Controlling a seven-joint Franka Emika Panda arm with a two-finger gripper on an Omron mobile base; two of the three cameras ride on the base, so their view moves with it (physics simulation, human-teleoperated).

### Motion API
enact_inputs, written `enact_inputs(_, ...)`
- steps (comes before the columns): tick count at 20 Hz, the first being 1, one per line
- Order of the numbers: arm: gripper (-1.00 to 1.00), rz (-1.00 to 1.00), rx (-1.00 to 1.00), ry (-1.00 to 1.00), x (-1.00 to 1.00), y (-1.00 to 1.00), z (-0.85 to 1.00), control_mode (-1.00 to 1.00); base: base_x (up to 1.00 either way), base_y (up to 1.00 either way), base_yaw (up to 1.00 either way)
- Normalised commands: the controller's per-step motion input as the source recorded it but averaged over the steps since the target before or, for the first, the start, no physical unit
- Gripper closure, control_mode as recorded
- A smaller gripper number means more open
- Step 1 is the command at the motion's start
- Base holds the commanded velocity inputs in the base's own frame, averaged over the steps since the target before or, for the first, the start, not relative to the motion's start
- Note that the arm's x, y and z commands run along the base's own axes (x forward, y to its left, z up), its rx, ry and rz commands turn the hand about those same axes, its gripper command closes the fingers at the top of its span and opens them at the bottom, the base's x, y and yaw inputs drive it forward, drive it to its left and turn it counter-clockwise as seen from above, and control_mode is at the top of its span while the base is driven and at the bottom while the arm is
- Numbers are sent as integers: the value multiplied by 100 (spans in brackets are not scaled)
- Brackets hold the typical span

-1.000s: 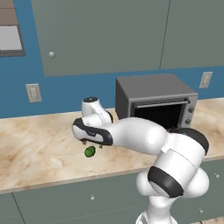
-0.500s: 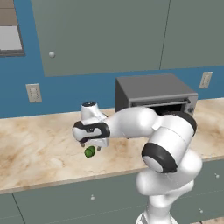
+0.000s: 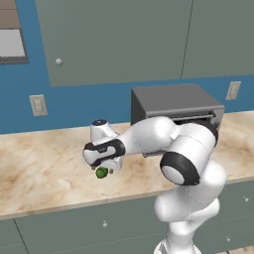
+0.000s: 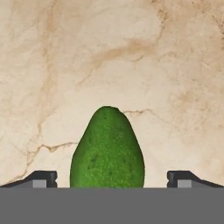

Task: Place the avocado in the correct fridge rack based on whether it is a fruit or vegetable. Finally, close the fridge door.

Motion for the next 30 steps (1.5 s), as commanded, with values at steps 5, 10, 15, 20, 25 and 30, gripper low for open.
enact_inputs(5, -100, 0, 0, -6, 0, 0, -36, -100, 0, 0, 0)
enact_inputs(10, 100, 0, 0, -2, 0, 0, -17, -100, 0, 0, 0)
enact_inputs(15, 100, -9, 0, -13, -21, -46, 55, -100, 0, 0, 0)
enact_inputs(20, 100, 0, 0, -30, -62, -88, 100, -100, 0, 0, 0)
enact_inputs(25, 100, 0, 0, -20, -51, -100, 93, -100, 0, 0, 0)
enact_inputs(30, 100, 0, 0, -10, -21, -100, 76, -100, 0, 0, 0)
